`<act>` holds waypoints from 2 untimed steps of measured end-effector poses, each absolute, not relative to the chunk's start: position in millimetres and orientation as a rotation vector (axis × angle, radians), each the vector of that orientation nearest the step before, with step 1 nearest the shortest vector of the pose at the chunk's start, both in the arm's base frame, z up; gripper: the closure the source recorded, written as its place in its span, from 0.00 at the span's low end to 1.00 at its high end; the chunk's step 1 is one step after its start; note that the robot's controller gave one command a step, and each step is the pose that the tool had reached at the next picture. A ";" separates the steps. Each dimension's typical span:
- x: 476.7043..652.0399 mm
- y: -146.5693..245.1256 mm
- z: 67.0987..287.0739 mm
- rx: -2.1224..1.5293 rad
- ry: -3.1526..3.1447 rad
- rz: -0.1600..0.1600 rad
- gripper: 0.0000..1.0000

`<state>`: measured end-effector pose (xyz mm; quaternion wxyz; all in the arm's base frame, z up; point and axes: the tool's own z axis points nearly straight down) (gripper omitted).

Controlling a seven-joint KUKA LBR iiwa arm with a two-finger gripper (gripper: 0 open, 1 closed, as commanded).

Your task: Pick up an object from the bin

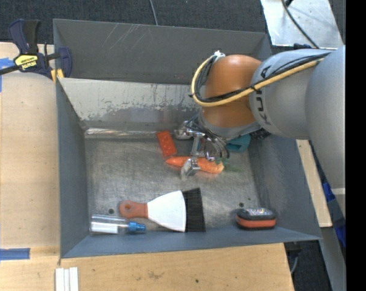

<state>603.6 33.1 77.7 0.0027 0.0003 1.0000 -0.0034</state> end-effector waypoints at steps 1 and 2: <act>586.4 10.2 78.0 0.276 3.130 0.014 1.00; 586.4 10.2 78.0 0.276 3.130 0.014 1.00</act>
Offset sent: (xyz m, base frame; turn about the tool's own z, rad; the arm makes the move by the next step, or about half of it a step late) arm 0.0000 0.0000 0.0000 0.0000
